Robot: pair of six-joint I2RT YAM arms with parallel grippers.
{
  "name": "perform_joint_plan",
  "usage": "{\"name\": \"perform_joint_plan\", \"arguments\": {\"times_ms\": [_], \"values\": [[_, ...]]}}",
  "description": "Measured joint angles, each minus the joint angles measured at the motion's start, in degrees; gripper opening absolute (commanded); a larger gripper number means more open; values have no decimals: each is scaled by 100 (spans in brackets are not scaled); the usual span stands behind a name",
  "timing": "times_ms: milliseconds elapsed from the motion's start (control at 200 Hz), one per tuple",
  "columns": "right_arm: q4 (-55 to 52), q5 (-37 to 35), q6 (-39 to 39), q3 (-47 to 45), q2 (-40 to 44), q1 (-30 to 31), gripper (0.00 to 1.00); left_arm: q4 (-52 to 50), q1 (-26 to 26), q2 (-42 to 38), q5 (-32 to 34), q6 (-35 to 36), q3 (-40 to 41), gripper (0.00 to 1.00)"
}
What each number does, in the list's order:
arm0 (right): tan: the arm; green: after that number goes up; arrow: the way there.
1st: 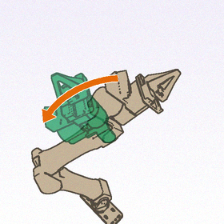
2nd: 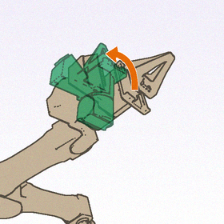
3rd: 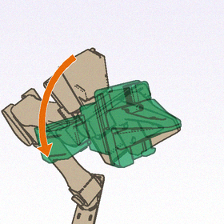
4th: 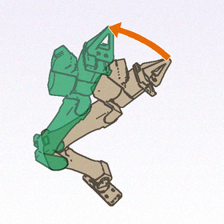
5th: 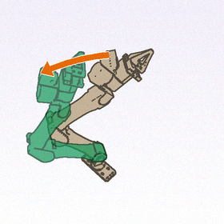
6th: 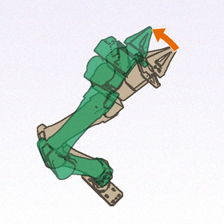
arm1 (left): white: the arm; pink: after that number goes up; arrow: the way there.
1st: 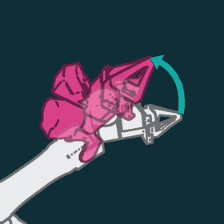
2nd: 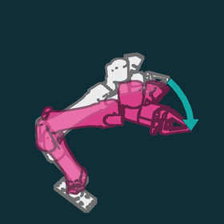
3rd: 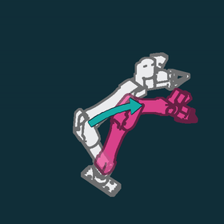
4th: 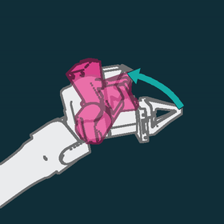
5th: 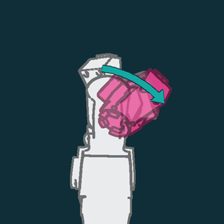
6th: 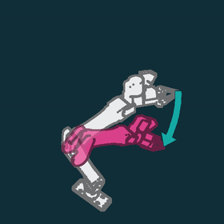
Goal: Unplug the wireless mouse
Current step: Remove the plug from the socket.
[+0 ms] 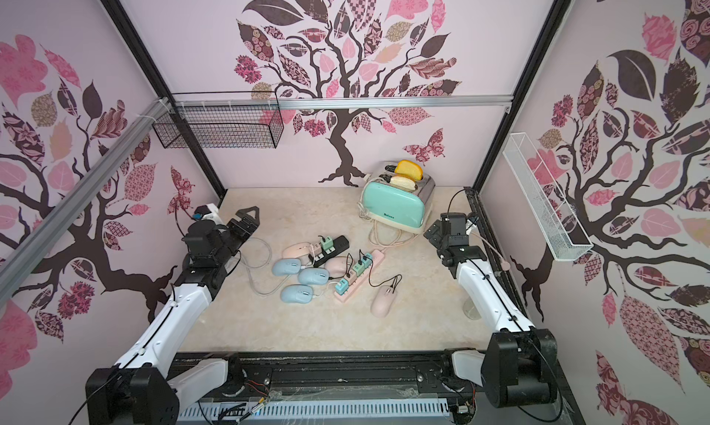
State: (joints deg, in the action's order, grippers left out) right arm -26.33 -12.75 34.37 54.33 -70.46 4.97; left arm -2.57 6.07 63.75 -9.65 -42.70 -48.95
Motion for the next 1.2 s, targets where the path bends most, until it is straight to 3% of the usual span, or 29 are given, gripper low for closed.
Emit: {"name": "perform_joint_plan", "arguments": {"times_ms": [165,305,560,745,865,1195], "values": [[-409,407,-212,151,398,874,100,-1399,1836,92,11,1019,-807,83],[-592,898,-249,76,820,1530,100,-2312,2750,50,291,1421,-592,83],[-647,1447,57,-153,1058,2723,100,-2754,4181,278,984,1429,74,78],[-656,1565,522,-223,802,3209,100,-2863,4594,839,1615,1626,-107,78],[-767,1633,645,90,-70,3217,100,-2918,4610,1311,1934,1801,-466,78],[-949,1508,876,984,-1742,3213,100,-2544,4684,2205,2028,2221,-745,76]]}}
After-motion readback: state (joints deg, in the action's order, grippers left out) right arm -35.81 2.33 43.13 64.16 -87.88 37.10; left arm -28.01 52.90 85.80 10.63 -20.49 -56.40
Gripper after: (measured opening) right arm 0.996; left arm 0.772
